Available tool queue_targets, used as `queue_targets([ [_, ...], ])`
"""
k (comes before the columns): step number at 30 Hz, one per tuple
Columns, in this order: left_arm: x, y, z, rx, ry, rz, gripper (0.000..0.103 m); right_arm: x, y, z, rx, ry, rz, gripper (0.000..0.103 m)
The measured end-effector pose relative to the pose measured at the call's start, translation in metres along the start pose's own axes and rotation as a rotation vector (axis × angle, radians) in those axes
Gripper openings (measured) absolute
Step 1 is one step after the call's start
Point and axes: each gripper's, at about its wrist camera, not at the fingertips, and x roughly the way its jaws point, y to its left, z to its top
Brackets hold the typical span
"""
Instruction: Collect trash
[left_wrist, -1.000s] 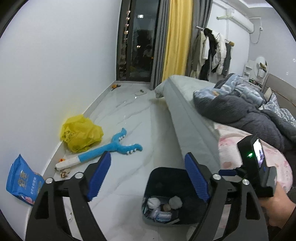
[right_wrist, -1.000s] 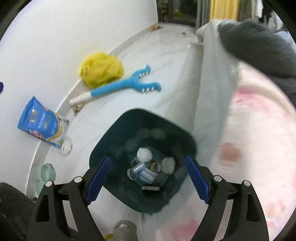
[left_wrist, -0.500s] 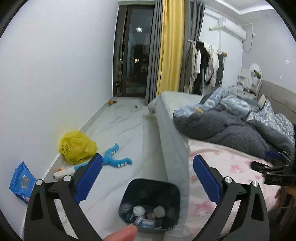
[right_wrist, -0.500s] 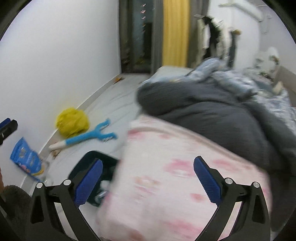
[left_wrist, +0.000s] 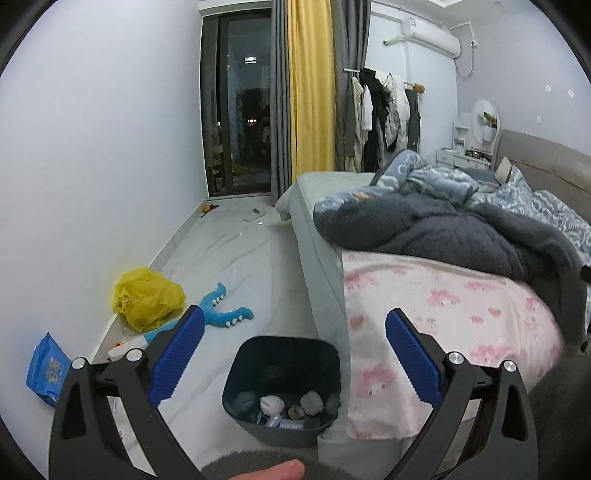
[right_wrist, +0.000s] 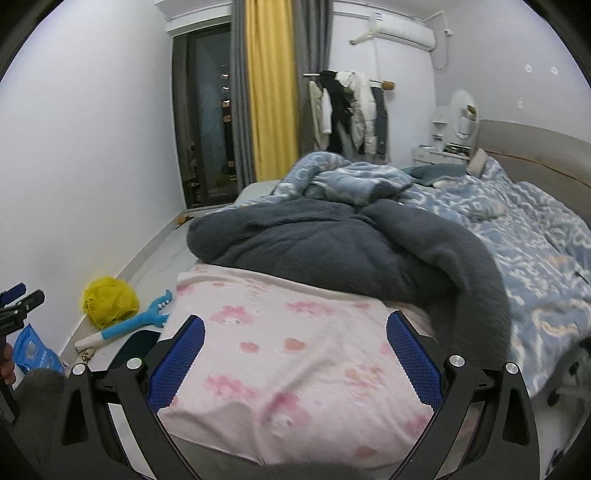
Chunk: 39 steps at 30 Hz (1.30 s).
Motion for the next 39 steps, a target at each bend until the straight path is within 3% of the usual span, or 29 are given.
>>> queue_targets([
  [12,0.003,-0.012,-0.01,0.006,0.055,0.058,0.1,-0.006,-0.024,-0.012,0.021,0.039,0.144,0.1],
  [39,-0.001,-0.011,-0.012,-0.004,0.066,0.023,0.1,-0.003,-0.017,-0.011,0.005,0.057,0.154,0.1],
])
